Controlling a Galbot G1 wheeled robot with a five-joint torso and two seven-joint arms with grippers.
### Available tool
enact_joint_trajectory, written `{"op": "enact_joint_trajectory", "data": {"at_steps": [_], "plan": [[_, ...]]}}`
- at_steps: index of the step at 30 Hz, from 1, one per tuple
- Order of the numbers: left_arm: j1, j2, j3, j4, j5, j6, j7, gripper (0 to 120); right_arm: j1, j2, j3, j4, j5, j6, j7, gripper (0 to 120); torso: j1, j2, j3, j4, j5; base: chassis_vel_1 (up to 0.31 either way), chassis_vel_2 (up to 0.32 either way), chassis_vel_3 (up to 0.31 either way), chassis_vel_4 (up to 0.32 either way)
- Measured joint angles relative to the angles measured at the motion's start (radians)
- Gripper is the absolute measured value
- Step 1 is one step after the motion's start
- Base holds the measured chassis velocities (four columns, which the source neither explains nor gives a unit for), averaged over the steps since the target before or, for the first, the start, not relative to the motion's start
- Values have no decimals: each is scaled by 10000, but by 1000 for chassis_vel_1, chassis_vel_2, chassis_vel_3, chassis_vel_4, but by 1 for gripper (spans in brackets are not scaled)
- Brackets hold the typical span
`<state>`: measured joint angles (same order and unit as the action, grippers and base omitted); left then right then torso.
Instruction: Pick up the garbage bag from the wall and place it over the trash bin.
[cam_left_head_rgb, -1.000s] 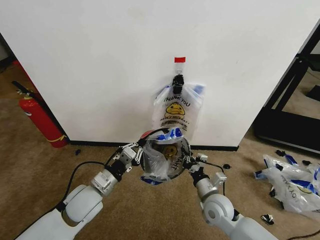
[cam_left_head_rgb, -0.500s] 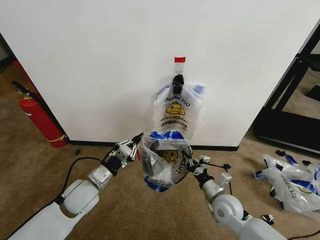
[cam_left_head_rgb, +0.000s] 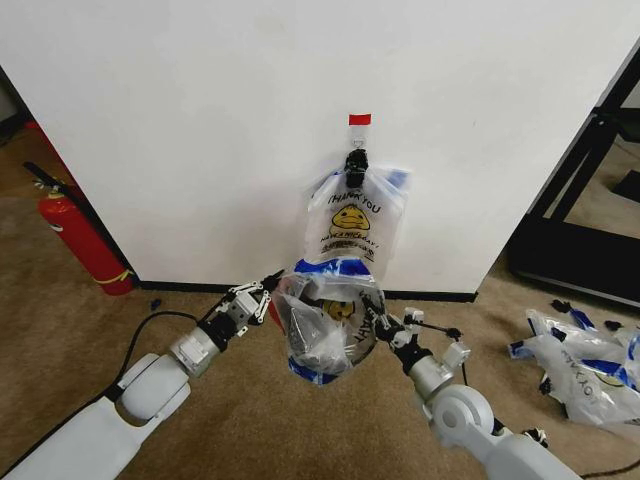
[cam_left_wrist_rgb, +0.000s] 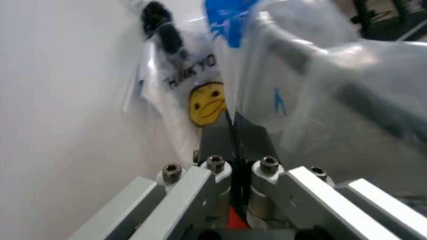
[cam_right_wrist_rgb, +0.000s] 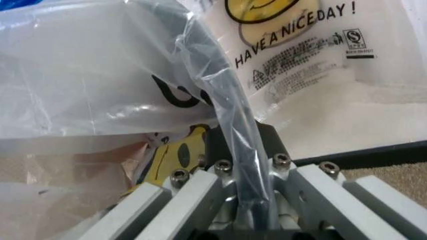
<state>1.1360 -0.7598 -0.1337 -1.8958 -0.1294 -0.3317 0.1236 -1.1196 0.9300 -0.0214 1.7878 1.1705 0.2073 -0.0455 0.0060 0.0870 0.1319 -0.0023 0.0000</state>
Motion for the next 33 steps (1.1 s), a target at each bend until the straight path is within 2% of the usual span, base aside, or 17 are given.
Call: {"op": "enact_joint_trajectory", "data": {"at_steps": [7, 10, 12, 13, 14, 17, 27, 30, 31, 33], "plan": [[88, -125, 0, 111, 270, -372, 208, 0, -12, 54, 157, 113, 613, 68, 27, 0, 0, 0, 0, 1, 0, 0, 0, 0, 0], [-177, -244, 5, 700, 850, -830, 114, 0, -47, 5, 166, 170, 694, 40, -33, 0, 0, 0, 0, -1, -1, 0, 0, 0, 0], [-225, -258, 6, 801, 926, -892, 85, 0, -55, 0, 164, 185, 703, 35, -46, 0, 0, 0, 0, -1, -2, 0, 0, 0, 0], [-512, -331, 63, 1377, 1150, -1142, -105, 0, -94, 8, 105, 227, 706, 25, -97, 0, 0, 0, 0, 0, -2, 0, 0, 0, 0], [-563, -336, 79, 1413, 1151, -1143, -121, 0, -95, 9, 64, 227, 662, 25, -121, 0, 0, 0, 0, 0, -2, 0, 0, 0, 0], [-658, -337, 104, 1368, 1119, -1105, -142, 0, -95, 7, -73, 176, 453, 28, -259, 0, 0, 0, 0, 0, 0, 0, 0, 0, 0], [-308, 13, 72, 380, 638, -1005, -163, 1, -18, 120, -285, -160, -314, 214, -558, 0, 0, 0, 0, 1, 1, 0, 0, 0, 0], [-150, 91, -99, 260, 778, -1092, -98, 15, 4, 137, -114, -177, -321, 278, -375, 0, 0, 0, 0, 0, 0, 0, 0, 0, 0], [-150, 91, -99, 260, 778, -1092, -98, 15, 4, 137, -114, -177, -321, 278, -375, 0, 0, 0, 0, 0, 0, 0, 0, 0, 0], [-101, 117, -250, 291, 1001, -1112, 16, 22, 49, 158, 33, -177, -290, 291, -224, 0, 0, 0, 0, 0, 0, 0, 0, 0, 0]]}}
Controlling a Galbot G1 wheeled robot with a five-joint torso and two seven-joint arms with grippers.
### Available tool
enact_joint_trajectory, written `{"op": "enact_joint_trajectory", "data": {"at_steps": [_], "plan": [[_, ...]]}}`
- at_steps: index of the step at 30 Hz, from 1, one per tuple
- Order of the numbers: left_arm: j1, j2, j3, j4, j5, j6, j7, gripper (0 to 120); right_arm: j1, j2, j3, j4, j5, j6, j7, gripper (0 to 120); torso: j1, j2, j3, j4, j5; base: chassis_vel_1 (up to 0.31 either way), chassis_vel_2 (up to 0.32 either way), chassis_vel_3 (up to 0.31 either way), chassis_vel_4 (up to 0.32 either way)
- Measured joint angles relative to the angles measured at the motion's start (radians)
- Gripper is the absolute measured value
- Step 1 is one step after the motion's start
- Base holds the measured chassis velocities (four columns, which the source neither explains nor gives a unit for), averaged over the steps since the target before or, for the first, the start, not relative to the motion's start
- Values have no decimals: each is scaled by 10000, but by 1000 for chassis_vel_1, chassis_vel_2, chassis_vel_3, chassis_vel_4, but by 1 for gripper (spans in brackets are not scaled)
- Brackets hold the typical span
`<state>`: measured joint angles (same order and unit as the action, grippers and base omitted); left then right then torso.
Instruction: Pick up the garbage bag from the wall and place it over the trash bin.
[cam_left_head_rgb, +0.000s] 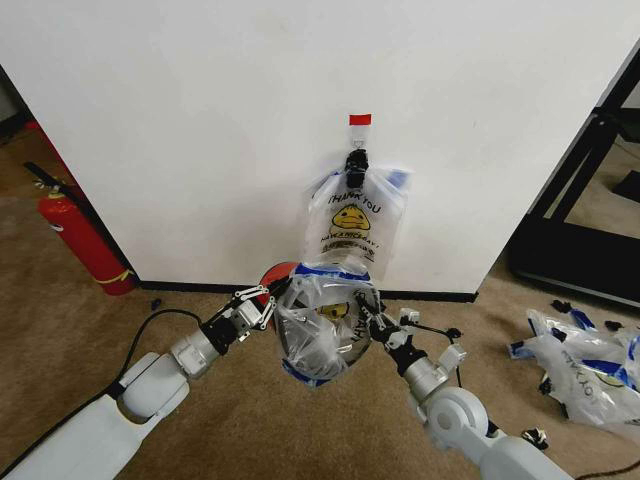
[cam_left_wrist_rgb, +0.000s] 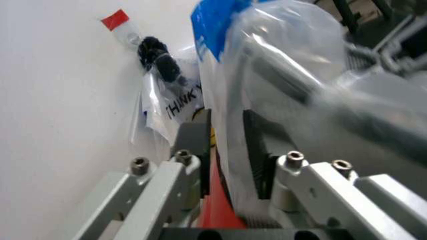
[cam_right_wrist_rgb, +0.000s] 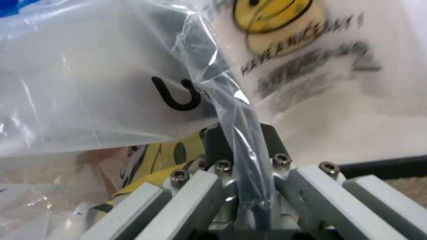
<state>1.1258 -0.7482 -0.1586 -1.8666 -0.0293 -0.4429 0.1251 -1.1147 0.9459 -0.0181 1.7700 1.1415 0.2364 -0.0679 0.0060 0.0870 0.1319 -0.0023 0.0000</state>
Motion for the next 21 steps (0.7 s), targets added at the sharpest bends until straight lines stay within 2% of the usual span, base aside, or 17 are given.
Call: {"op": "enact_joint_trajectory", "data": {"at_steps": [3, 5, 6, 9, 11, 12, 14, 19, 21], "plan": [[-28, 3, -269, 276, 496, -166, 244, 36, 75, -27, 229, -17, 20, -1, 180, 0, 0, 0, 0, 1, -2, 0, 0, 0, 0], [-37, 3, -345, 337, 609, -214, 308, 36, 85, -44, 265, -23, 20, -4, 228, 0, 0, 0, 0, 0, -2, 0, 0, 0, 0], [-47, 3, -481, 418, 772, -317, 446, 44, 90, -70, 312, -23, 19, -18, 300, 0, 0, 0, 0, 0, -2, 0, 0, 0, 0], [-59, 9, -832, 421, 851, -506, 649, 57, 76, -97, 349, -23, -82, -57, 431, 0, 0, 0, 0, 0, -1, 0, 0, 0, 0], [-74, 13, -1004, 134, 574, -499, 651, 66, 44, -95, 324, -47, -259, -69, 488, 0, 0, 0, 0, 1, -3, 0, 0, 0, 0], [-74, 13, -1004, 134, 574, -499, 651, 66, 44, -95, 324, -47, -259, -69, 488, 0, 0, 0, 0, 1, -3, 0, 0, 0, 0], [-103, 35, -1038, -400, 144, -310, 612, 74, 5, -76, 211, -92, -543, -70, 554, 0, 0, 0, 0, -1, 1, 0, 0, 0, 0], [-75, -43, -459, -1295, -334, 348, 595, 93, -4, 18, -240, -193, -1499, 27, 562, 0, 0, 0, 0, 0, 2, 0, 0, 0, 0], [-71, -92, -358, -1332, -283, 408, 663, 94, 12, 52, -314, -213, -1665, 76, 563, 0, 0, 0, 0, 0, 0, 0, 0, 0, 0]]}}
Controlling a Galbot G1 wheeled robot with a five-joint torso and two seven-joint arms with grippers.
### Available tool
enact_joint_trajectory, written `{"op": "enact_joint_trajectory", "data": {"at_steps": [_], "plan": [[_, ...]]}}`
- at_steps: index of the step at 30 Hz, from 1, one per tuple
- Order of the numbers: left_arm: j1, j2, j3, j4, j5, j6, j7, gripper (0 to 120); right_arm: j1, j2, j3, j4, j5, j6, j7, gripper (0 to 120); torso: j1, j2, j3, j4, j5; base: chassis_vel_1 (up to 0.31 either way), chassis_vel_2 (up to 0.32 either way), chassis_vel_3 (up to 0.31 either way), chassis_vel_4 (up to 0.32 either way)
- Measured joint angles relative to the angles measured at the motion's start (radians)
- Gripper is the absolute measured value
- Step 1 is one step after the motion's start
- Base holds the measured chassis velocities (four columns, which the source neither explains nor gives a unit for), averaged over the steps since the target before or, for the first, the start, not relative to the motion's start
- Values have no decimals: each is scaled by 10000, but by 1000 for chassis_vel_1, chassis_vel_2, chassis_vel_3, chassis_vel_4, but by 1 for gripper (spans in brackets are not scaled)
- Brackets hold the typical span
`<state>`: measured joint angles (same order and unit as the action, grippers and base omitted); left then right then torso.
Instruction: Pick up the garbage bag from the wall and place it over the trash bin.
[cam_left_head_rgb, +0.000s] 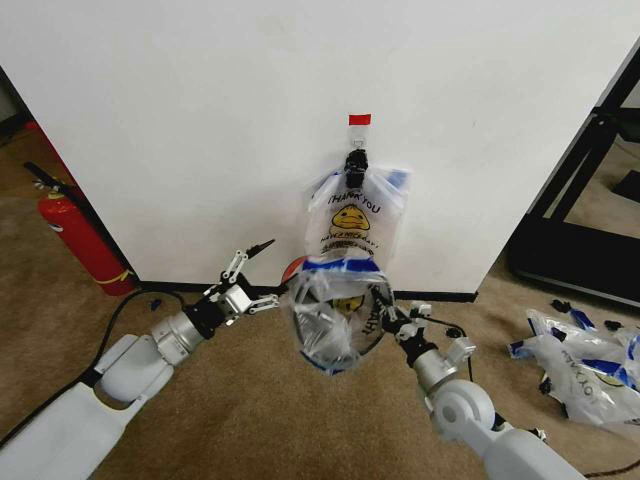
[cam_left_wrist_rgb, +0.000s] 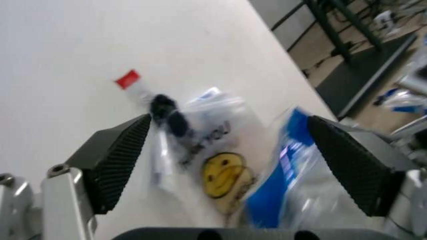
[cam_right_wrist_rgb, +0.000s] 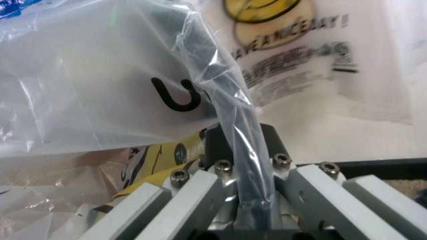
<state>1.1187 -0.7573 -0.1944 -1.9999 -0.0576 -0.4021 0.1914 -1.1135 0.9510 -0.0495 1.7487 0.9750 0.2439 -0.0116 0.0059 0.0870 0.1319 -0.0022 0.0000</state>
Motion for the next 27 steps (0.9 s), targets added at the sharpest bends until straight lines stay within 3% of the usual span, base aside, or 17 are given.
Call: {"op": "enact_joint_trajectory", "data": {"at_steps": [2, 7, 13, 27], "plan": [[-7, -101, 180, -9, 223, 83, 142, 93, 38, 74, -142, -20, -381, 89, 1, 0, 0, 0, 0, -1, 0, 0, 0, 0, 0], [-15, -110, 328, 124, 710, 160, 172, 77, 49, 136, -276, -2, -822, 200, 50, 0, 0, 0, 0, 0, -1, 0, 0, 0, 0], [-77, 85, 314, 322, 1190, 266, 26, 50, -18, 125, -296, 58, -1205, 345, 49, 0, 0, 0, 0, -1, -1, 0, 0, 0, 0], [48, 501, 284, 109, 1332, 381, 59, 1, 20, -35, -173, 201, -1660, 462, 18, 0, 0, 0, 0, 0, -1, 0, 0, 0, 0]]}}
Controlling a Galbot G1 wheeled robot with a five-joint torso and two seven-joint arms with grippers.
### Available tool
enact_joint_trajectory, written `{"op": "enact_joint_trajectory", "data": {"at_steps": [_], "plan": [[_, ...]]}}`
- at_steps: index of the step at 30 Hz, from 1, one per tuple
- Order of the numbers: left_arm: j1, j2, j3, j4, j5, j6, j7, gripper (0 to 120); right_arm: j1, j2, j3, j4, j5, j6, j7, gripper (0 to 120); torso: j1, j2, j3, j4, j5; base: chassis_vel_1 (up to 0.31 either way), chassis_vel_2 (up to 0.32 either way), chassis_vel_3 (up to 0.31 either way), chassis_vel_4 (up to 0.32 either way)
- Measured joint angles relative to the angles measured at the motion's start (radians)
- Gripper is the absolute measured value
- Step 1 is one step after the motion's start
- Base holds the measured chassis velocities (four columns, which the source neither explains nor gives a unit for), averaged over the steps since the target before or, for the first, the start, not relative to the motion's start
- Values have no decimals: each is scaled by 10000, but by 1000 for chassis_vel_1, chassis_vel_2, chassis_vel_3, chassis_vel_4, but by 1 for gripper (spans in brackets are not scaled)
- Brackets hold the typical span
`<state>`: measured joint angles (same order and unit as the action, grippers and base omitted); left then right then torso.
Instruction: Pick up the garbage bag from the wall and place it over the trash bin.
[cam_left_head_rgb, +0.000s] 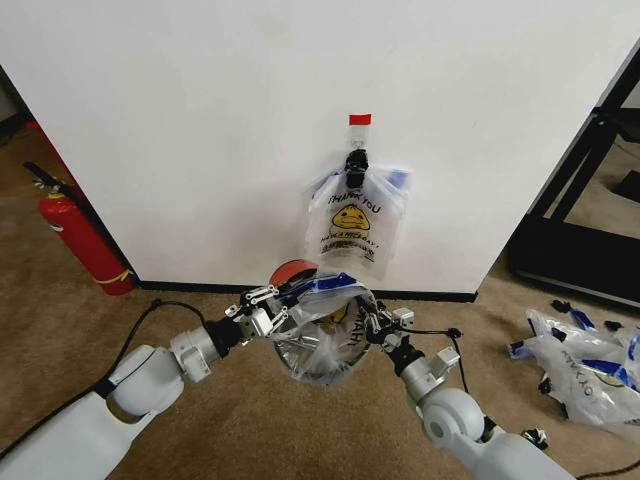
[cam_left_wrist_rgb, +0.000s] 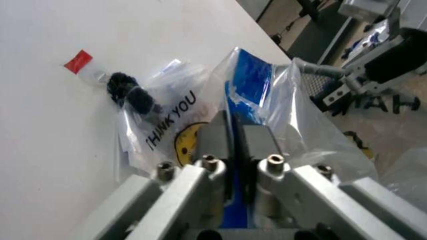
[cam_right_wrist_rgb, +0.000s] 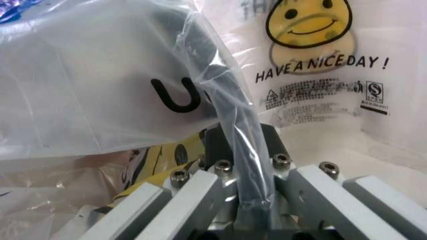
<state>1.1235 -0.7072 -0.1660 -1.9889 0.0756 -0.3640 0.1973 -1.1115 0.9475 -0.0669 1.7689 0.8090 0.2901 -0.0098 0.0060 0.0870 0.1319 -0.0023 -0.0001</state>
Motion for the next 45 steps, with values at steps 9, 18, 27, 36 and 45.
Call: {"op": "enact_joint_trajectory", "data": {"at_steps": [9, 18, 27, 36, 45], "plan": [[-142, -4, -5, -204, -139, 135, 9, 0, -20, -19, -80, -107, -61, 0, -91, 0, 0, 0, 0, 0, 0, 0, 0, 0, 0], [-497, -7, -123, 3, -396, 333, -29, 0, -56, -100, -307, -228, -157, 7, -436, 0, 0, 0, 0, 0, 1, 0, 0, 0, 0], [-670, 84, -246, 978, -304, 338, 132, 0, -75, -181, -366, -218, -11, 90, -1256, 0, 0, 0, 0, 0, -1, 0, 0, 0, 0], [-636, 80, -251, 1379, -579, 303, 357, 0, -104, -279, -279, -169, 436, 244, -1983, 0, 0, 0, 0, 0, 0, 0, 0, 0, 0], [-497, 86, -200, 1730, -1368, 257, 393, 7, -87, -318, -79, -295, 1340, 326, -2321, 0, 0, 0, 0, 0, 1, 0, 0, 0, 0]]}}
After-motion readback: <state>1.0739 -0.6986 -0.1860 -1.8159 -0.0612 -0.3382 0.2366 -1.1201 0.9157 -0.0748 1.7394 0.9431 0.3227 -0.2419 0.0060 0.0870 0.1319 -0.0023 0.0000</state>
